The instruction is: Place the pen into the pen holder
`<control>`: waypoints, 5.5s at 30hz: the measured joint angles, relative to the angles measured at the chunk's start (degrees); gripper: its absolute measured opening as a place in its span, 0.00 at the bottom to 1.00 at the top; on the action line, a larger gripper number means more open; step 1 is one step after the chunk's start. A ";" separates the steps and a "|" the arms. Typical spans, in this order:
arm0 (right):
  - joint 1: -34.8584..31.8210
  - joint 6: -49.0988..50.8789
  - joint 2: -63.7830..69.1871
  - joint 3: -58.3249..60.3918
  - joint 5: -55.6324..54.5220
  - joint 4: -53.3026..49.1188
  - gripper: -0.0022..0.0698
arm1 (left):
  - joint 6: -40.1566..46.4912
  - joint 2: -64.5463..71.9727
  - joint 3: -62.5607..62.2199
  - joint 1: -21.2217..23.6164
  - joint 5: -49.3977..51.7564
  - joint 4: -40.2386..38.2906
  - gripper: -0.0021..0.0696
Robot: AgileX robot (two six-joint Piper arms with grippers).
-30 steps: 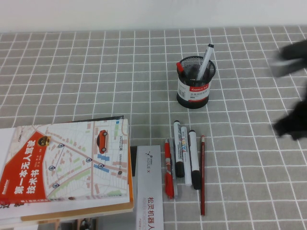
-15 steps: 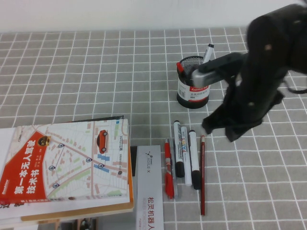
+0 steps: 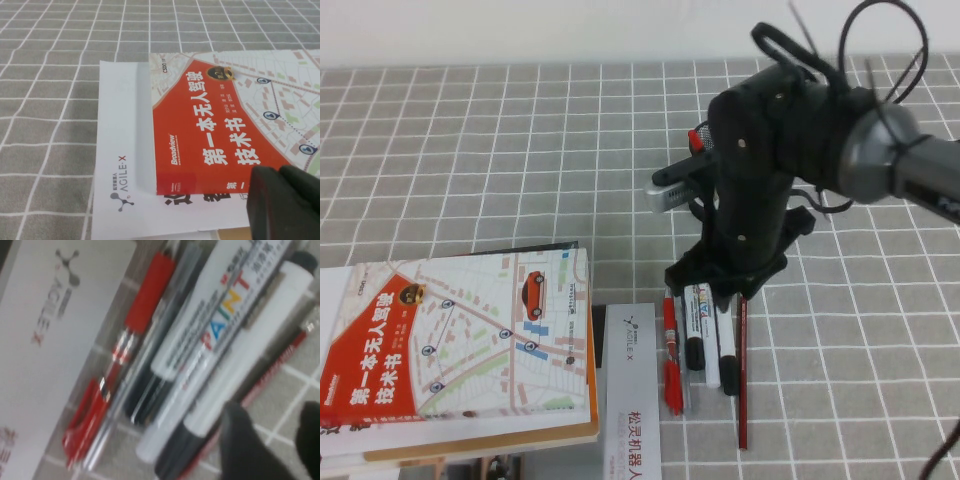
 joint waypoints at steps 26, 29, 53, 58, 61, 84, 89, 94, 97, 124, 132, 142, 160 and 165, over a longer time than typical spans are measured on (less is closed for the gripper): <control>0.00 9.15 8.47 -2.25 -0.97 -0.20 0.29 | 0.00 0.00 0.00 0.00 0.00 0.00 0.02; 0.00 9.26 8.71 -2.25 -1.48 -0.20 0.22 | 0.00 0.00 0.00 0.00 0.00 0.00 0.02; 0.00 2.13 -23.43 32.52 -43.99 7.28 0.18 | 0.00 0.00 0.00 0.00 0.00 0.00 0.02; 0.00 1.72 -32.92 43.78 -69.32 -0.16 0.18 | 0.00 0.00 0.00 0.00 0.00 0.00 0.02; -0.54 -0.12 -33.17 45.78 -81.39 -2.20 0.18 | 0.00 0.00 0.00 0.00 0.00 0.00 0.02; -9.39 -7.40 -3.09 30.56 -114.37 7.32 0.18 | 0.00 0.00 0.00 0.00 0.00 -0.10 0.02; -9.39 -7.75 -1.81 30.34 -112.83 7.32 0.31 | 0.00 0.00 0.00 0.00 0.00 -0.10 0.02; -9.39 -8.00 -2.37 30.30 -112.25 7.28 0.48 | 0.00 0.00 0.00 0.00 0.00 -0.10 0.02; -9.39 -8.00 -4.61 30.71 -111.80 8.08 0.45 | 0.00 0.00 0.00 0.00 0.00 -0.10 0.02; -9.39 -8.00 -78.17 66.26 -72.24 9.59 0.01 | 0.00 0.00 0.00 0.00 0.00 -0.10 0.02; -10.50 -7.89 -85.41 67.53 -57.13 9.83 0.01 | 0.00 0.00 0.00 0.00 0.00 -0.10 0.02; -11.22 -7.99 -90.17 67.62 -41.90 5.76 0.01 | 0.00 0.00 0.00 0.00 0.00 -0.10 0.02; -30.13 -7.99 -116.22 94.11 -53.20 8.33 0.01 | 0.00 0.00 0.00 0.00 0.00 -0.10 0.02; -30.58 -7.99 -116.39 99.72 -53.67 8.57 0.01 | 0.00 0.00 0.00 0.00 0.00 -0.10 0.02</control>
